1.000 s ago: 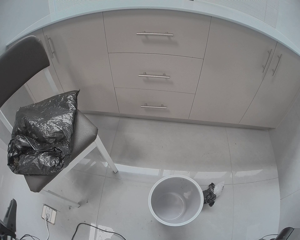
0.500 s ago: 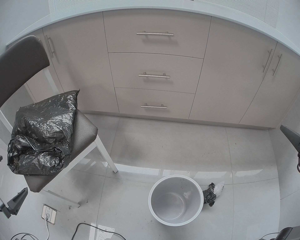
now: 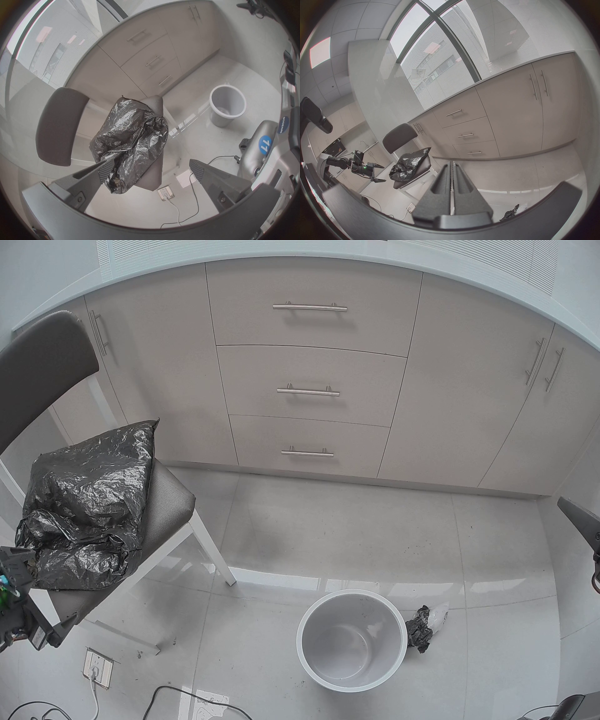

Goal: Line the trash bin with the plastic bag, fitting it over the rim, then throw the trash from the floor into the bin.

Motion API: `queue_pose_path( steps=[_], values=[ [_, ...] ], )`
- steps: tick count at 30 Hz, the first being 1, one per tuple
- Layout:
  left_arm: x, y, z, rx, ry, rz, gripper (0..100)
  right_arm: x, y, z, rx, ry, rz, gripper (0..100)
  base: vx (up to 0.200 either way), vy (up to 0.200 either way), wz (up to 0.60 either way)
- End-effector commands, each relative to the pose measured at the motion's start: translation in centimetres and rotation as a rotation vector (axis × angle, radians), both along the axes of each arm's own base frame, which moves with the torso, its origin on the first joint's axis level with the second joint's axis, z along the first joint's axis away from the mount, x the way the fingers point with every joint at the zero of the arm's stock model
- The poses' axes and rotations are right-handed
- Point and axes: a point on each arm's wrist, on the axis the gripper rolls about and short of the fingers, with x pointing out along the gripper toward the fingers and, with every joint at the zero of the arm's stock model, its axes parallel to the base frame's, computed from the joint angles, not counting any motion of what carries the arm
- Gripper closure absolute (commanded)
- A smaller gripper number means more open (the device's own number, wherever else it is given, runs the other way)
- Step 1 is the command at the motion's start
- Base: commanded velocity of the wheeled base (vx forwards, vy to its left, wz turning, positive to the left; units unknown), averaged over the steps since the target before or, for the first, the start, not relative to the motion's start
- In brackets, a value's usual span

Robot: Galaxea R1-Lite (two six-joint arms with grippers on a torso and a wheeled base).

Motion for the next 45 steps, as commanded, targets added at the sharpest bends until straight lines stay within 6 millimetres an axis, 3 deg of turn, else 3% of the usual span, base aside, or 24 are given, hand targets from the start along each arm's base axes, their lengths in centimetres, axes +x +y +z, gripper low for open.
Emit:
queue_pose_path(
  steps=[1,4,5,6,10,15,24,38,45],
  values=[
    [4.4,0.5,-0.7,0.039,0.072,0.042,0,0.3,0.1,-0.4,-0.007,0.022,0.002,100,0.0,0.0,0.0],
    [6.9,0.9,-1.3,0.039,0.08,0.07,0,0.6,0.3,-0.8,-0.012,0.042,0.002,100,0.0,0.0,0.0],
    [6.9,0.9,-1.3,0.039,0.08,0.07,0,0.6,0.3,-0.8,-0.012,0.042,0.002,100,0.0,0.0,0.0],
    [8.6,1.1,-1.8,0.033,0.08,0.076,0,0.8,0.3,-1.0,-0.015,0.053,0.002,100,0.0,0.0,0.0],
    [11.9,1.6,-2.2,0.0,0.04,0.059,0,0.8,0.4,-1.1,-0.014,0.057,0.013,100,0.0,0.0,0.0],
    [14.7,2.0,-3.0,-0.014,0.02,0.045,0,0.9,0.4,-1.1,0.002,0.071,0.015,100,0.0,0.0,0.0],
    [16.2,1.8,-3.6,-0.014,0.031,0.035,0,1.5,0.6,-1.5,0.024,0.119,0.015,100,0.0,0.0,0.0],
    [17.8,1.8,-3.0,-0.023,0.005,0.033,0,2.0,0.9,-2.1,0.012,0.154,0.02,100,0.0,0.0,0.0],
    [18.9,1.7,-4.0,-0.038,0.03,0.018,0,2.0,0.9,-2.1,0.014,0.154,0.02,100,0.0,0.0,0.0]
  ],
)
